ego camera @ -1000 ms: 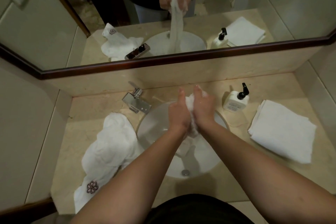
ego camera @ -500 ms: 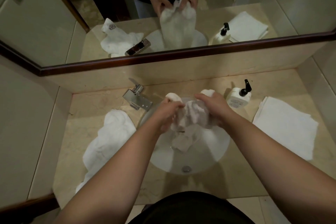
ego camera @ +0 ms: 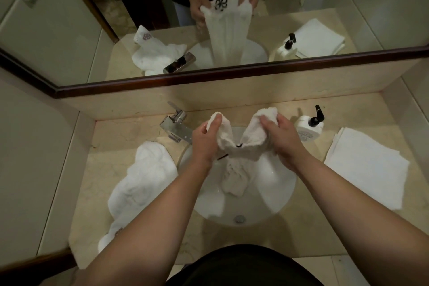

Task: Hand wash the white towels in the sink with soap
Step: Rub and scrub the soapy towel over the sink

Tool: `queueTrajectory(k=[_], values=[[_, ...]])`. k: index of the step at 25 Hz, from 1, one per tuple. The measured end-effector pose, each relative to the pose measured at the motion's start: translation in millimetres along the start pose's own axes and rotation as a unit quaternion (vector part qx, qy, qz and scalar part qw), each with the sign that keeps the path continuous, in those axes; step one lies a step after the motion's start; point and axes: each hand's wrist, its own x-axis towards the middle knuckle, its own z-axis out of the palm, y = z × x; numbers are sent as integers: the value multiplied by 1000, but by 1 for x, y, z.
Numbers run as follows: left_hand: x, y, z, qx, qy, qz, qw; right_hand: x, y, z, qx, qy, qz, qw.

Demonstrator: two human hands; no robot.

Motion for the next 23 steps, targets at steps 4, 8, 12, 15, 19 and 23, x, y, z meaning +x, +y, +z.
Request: queueTrajectory(k=[4,8,12,15,19,23], values=[[-14,14,26,-117,-37,-55,991,4,-12,37,61,87,4,994],[-18,21,45,-81,-15,-16,996,1,-14,71,30,132,1,991],[-13,23,41,-70,39,-44,996,-33,2,78,-51,82,-78,992],[-28,9,45,-56,4,-92,994,-14,-4,68,-62,135,-34,988],[-25,14,44,-59,7,-102,993,-9,-11,66,-132,96,-29,986],[-25,26,49,-66,19,-131,989,-17,-11,69,-132,108,-43,984]])
